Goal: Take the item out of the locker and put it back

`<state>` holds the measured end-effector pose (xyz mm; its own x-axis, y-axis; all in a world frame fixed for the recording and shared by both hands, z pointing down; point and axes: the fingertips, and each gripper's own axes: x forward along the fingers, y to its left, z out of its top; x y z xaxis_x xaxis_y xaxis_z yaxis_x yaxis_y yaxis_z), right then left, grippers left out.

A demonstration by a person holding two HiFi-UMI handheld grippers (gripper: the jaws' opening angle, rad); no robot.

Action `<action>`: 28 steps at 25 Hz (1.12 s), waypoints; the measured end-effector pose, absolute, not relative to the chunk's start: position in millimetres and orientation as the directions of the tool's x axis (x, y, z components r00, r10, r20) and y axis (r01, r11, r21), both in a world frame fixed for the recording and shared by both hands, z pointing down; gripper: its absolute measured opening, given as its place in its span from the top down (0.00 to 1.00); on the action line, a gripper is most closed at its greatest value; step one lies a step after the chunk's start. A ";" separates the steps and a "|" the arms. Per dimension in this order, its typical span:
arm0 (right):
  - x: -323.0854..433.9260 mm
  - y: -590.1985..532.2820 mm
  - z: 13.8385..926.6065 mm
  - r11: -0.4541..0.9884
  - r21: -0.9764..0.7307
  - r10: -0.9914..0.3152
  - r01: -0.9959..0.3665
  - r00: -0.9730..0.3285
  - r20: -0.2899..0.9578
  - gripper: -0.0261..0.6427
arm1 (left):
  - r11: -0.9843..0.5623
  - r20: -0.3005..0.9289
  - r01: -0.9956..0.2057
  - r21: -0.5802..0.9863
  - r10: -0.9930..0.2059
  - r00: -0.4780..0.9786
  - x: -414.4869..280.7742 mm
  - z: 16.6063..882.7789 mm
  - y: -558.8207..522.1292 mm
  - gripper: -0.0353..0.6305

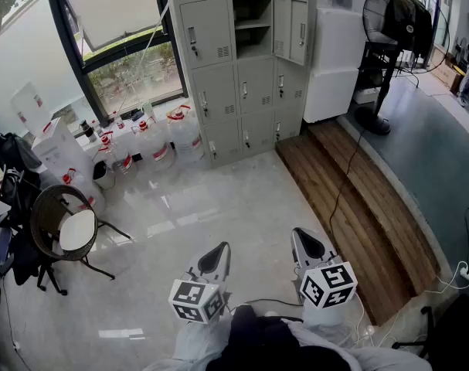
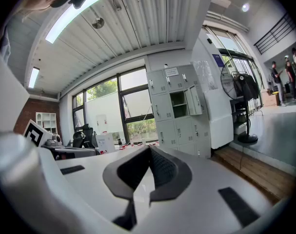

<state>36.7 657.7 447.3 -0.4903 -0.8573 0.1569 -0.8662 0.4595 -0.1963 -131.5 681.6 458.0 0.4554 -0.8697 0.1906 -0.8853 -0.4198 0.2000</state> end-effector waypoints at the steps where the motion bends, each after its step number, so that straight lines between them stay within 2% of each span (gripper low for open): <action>1: 39.2 658.3 446.2 0.463 -0.195 -0.856 -0.865 -0.493 0.154 0.96 | -0.420 0.186 -0.886 0.198 -0.871 0.455 -128.5 456.7 682.3 0.93; 14: 72.4 663.0 445.6 0.466 -0.218 -0.856 -0.858 -0.499 0.133 0.96 | -0.421 0.180 -0.889 0.177 -0.875 0.450 -95.5 459.7 693.7 0.93; 28: 69.5 658.1 460.1 0.512 -0.214 -0.816 -0.832 -0.549 0.181 0.96 | -0.397 0.223 -0.901 0.174 -0.876 0.428 -89.3 469.6 685.5 0.93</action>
